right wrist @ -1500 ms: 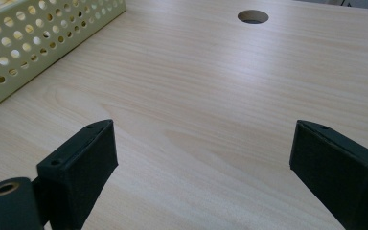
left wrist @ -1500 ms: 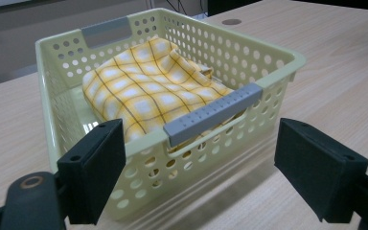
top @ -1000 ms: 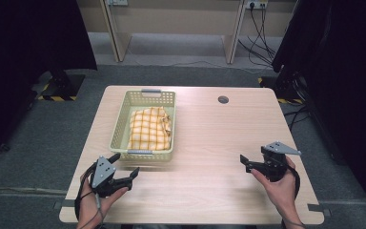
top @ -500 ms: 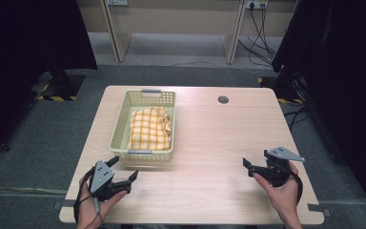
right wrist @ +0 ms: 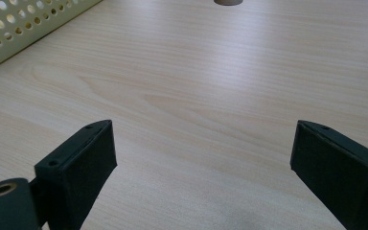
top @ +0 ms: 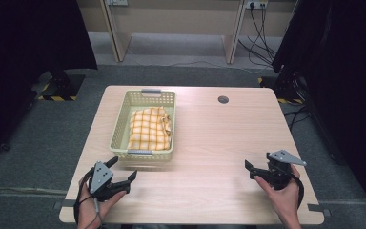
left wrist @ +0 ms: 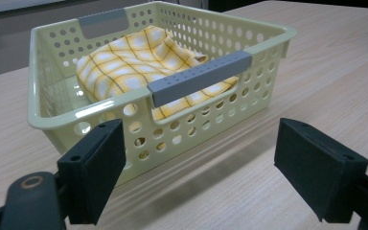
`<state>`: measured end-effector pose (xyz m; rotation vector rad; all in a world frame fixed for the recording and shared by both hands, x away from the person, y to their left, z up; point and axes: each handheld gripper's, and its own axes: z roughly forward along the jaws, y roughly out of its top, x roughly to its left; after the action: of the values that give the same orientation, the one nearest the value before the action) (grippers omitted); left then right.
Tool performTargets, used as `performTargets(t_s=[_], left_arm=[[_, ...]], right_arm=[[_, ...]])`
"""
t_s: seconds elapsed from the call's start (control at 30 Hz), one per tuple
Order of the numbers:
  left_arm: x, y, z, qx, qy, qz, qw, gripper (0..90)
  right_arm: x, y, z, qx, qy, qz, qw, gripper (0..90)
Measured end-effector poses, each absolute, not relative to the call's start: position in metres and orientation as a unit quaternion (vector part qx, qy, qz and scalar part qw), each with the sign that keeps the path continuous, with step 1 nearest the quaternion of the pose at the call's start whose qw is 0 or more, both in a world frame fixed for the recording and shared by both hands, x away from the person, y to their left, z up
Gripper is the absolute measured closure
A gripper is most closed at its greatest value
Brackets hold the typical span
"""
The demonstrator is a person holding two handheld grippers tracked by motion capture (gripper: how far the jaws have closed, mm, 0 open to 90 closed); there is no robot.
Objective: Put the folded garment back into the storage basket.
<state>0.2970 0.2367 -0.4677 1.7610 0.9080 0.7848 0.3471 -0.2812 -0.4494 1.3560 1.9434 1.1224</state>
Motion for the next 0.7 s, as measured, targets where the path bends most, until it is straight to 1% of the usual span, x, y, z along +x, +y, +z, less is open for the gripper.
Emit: performTargets(t_s=[0.5, 0.7], left_arm=[[0.298, 0.24, -0.482, 0.725, 0.381, 0.322, 0.474, 17.6], [0.299, 0.241, -0.482, 0.724, 0.382, 0.321, 0.475, 17.5]], right_arm=[[0.343, -0.281, -0.465, 0.501, 0.713, 0.414, 0.262, 9.3], [0.341, -0.28, -0.468, 0.502, 0.712, 0.416, 0.261, 9.3]])
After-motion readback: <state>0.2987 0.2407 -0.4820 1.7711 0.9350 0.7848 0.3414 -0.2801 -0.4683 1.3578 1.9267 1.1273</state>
